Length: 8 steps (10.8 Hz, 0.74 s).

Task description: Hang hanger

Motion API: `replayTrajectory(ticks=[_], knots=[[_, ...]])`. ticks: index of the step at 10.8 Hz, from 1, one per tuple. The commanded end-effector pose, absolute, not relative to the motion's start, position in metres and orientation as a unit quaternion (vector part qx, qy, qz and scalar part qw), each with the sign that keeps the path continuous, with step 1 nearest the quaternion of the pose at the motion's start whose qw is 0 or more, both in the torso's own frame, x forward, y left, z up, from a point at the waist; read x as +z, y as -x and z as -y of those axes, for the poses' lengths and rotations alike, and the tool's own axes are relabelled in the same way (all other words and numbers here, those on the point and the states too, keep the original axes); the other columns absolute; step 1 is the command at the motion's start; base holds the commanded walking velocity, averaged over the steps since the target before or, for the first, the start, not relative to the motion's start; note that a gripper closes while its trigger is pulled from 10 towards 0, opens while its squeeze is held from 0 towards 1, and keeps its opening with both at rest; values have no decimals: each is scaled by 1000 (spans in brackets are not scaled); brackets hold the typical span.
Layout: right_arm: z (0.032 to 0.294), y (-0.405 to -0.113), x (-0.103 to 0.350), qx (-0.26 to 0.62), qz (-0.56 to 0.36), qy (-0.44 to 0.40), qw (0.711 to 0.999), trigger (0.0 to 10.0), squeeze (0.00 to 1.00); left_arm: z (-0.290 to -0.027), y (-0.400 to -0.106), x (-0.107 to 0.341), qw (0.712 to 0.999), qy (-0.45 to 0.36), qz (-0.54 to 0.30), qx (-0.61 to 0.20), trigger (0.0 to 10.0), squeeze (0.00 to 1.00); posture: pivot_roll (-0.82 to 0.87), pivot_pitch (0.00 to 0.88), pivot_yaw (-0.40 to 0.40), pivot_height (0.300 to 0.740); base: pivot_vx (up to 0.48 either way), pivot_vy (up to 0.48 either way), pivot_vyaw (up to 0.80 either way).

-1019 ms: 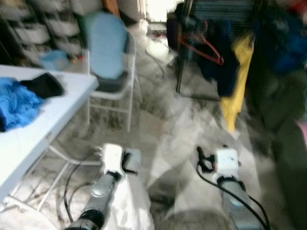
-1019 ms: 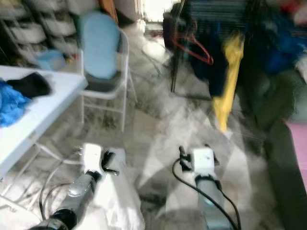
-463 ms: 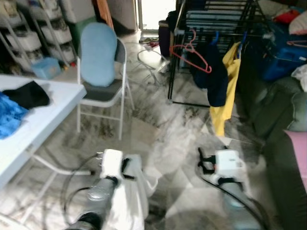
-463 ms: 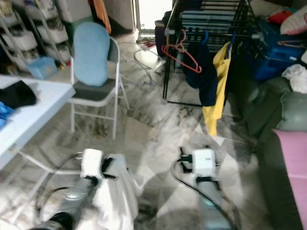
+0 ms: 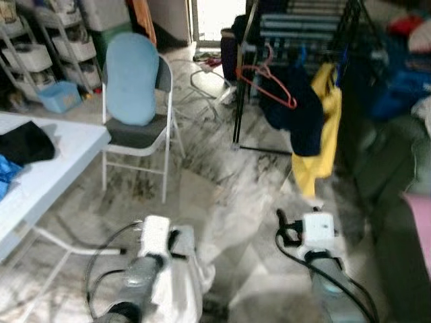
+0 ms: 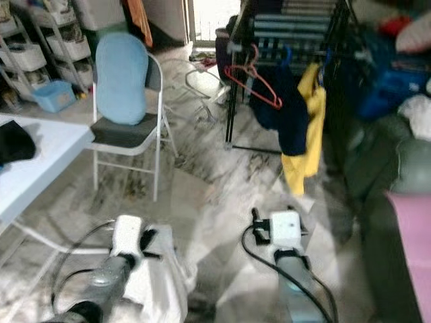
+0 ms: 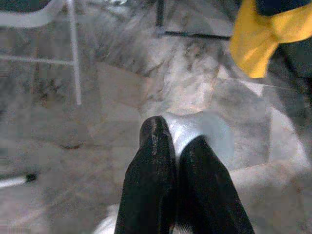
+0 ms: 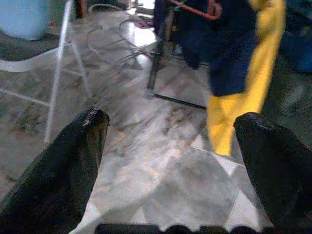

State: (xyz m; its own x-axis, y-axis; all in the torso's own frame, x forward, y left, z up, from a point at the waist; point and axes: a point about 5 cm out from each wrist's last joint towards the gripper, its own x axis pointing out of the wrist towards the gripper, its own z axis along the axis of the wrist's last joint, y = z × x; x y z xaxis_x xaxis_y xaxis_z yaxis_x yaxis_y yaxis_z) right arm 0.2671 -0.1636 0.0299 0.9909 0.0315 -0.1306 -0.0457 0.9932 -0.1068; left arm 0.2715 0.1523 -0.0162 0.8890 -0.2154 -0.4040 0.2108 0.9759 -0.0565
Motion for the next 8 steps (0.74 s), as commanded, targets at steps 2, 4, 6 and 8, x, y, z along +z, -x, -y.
replayTrajectory(ticks=[2,4,6,8], knots=[[160,-269,31,24,-62,52,996,10000,0,-155,-272,-16,971,1,-215,-106,10000,0,-155,14,36,740,289,0,0],[159,-269,30,24,-63,51,996,10000,0,-157,-272,-17,970,-1,-217,-107,10000,0,-156,14,40,740,291,0,0],[157,-267,26,27,-70,50,996,10000,0,-159,-269,-21,968,-11,-229,-98,10000,0,-153,17,38,740,144,0,0],[151,-268,17,45,-92,53,993,10000,0,-167,-258,-32,960,-36,-268,-71,10000,0,-143,12,35,740,0,0,0]])
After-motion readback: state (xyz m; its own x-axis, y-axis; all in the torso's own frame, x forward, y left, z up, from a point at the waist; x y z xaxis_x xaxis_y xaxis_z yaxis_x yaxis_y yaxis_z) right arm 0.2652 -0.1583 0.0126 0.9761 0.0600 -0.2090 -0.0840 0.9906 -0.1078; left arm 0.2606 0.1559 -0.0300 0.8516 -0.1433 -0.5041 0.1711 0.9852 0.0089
